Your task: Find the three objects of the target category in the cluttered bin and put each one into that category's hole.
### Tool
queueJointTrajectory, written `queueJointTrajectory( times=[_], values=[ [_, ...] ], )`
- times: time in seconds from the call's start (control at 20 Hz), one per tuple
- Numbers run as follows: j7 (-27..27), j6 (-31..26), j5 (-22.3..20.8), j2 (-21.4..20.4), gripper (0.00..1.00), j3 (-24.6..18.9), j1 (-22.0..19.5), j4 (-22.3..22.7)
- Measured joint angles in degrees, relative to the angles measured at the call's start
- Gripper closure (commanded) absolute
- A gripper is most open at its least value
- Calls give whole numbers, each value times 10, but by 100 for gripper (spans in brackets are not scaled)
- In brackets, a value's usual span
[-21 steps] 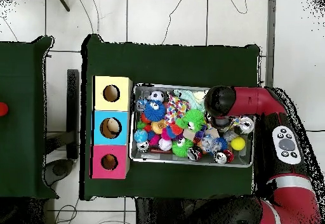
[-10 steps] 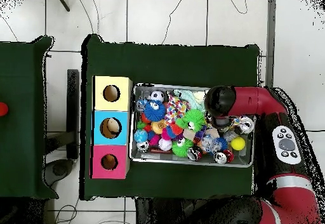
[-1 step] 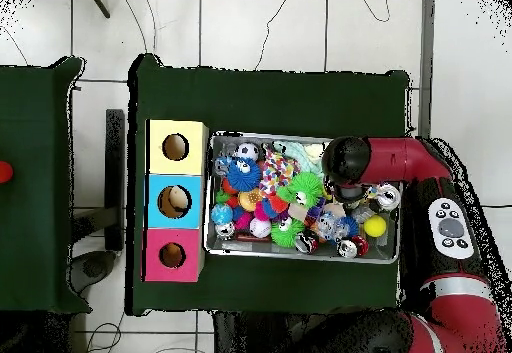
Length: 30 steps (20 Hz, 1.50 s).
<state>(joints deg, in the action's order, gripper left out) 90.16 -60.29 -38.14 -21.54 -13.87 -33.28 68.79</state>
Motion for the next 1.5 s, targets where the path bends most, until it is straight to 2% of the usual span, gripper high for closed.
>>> queueJointTrajectory(
  times=[0.3, 0.75, 1.1, 1.25, 1.5],
  values=[
    [0, 43, 0, 3, 100, 0, 0, 2],
    [0, 56, 5, 8, 100, -5, -8, 5],
    [0, 53, 76, 6, 100, -49, -68, 24],
    [0, 27, 110, 6, 100, -68, -95, 34],
    [0, -27, 136, 4, 100, -84, -111, 46]
  ],
)
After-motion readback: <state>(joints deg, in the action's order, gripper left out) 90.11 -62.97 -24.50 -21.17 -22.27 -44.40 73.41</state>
